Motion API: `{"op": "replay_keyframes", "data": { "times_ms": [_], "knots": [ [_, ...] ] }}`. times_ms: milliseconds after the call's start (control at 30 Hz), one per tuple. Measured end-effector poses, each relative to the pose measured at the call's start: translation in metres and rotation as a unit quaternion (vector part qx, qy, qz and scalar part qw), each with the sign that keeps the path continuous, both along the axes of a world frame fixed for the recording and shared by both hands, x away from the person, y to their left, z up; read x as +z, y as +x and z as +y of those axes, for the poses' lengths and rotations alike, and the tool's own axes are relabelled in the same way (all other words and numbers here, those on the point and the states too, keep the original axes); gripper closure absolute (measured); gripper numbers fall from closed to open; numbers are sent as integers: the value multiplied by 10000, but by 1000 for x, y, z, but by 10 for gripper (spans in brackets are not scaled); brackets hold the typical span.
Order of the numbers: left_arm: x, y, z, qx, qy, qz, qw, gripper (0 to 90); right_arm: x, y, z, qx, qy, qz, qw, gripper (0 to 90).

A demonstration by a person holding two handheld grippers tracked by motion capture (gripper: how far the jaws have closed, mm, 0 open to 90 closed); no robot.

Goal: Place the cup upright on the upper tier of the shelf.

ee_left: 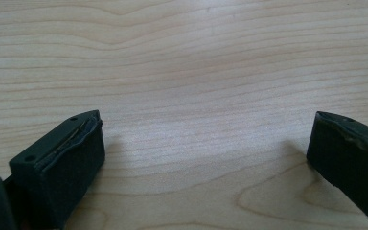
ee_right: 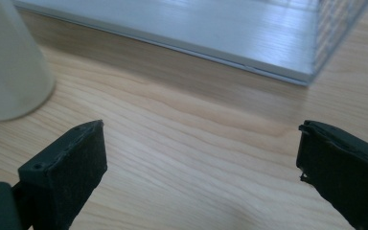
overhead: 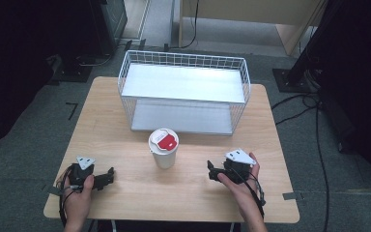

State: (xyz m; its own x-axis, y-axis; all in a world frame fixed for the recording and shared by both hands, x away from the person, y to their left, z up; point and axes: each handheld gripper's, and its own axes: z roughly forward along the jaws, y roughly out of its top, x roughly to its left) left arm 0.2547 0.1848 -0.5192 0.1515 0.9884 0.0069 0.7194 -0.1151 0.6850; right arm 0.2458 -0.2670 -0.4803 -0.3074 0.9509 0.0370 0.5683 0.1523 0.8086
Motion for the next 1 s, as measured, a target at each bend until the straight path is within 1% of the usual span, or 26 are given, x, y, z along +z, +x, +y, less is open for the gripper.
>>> {"op": "replay_keyframes", "data": {
  "times_ms": [167, 267, 300, 333, 633, 1000],
  "knots": [
    [0, 0, 0, 0, 0, 0, 10000, 0, 4, 6, 20, 193, 29, -69, 9998, 31],
    [0, 0, 0, 0, -1, 0, 10000, 0, 5, 7, 29, 281, 52, -77, 9996, 31],
    [0, 0, 0, 0, -1, 0, 10000, 0, 5, 7, 29, 281, 52, -77, 9996, 31],
    [0, 0, 0, -1, 0, 1, 10000, 0, 5, 9, 35, 346, 52, -84, 9994, 31],
    [0, 0, 0, 0, -2, -1, 10000, 0, 7, 11, 51, 472, 129, -112, 9987, 31],
    [0, 0, 0, 0, -1, -1, 10000, 0, 8, 13, 65, 622, 205, -126, 9978, 31]
  ]
}}
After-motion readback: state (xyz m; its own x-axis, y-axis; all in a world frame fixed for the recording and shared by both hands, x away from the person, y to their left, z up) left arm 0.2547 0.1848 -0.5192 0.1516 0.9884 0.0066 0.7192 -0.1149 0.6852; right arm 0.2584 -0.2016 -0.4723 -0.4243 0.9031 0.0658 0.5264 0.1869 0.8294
